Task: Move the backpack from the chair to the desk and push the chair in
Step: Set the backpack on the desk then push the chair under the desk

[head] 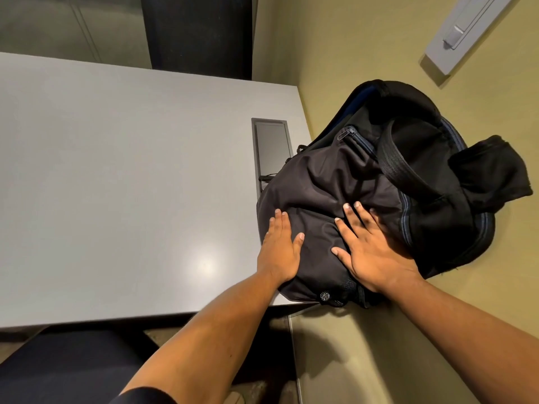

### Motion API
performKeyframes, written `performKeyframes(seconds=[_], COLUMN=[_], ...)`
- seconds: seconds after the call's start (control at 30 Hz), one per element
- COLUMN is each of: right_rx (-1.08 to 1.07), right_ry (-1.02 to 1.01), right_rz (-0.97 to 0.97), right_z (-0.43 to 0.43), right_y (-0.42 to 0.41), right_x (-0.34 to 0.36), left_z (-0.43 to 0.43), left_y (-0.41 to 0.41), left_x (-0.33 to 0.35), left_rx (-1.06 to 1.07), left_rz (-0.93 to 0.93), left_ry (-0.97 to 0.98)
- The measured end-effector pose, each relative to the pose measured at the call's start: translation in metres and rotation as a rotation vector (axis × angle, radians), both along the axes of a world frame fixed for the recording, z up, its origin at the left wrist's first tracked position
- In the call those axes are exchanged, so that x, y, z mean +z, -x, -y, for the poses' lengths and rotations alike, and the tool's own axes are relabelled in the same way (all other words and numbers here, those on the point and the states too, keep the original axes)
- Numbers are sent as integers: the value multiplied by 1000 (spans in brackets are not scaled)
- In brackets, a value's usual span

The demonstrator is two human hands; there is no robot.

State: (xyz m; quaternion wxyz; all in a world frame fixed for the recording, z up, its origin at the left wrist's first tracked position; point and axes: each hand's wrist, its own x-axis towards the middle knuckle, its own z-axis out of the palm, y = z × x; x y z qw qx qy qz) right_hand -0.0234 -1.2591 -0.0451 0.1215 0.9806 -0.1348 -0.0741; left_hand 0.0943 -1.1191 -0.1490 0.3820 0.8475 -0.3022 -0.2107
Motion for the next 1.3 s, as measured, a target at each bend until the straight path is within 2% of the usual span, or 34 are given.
performKeyframes(seconds=[0.6,0.97,1.13,1.3], right_rx=[-3,-14,-132,-284], right_ry=[-3,4,-45,-182], right_rz=[-35,-9,159,303], right_z=[0,-24,-54,-91], right_y=[-6,10,30,57], right_x=[2,22,27,17], left_z=[-1,-48,-78,-105], left_y=[-12,-14,1,10], left_x=[-3,12,12,24], left_rx=[-22,-59,-29,-138], left_rz=[23,190,210,299], left_ry=[-24,-126,-198,-181])
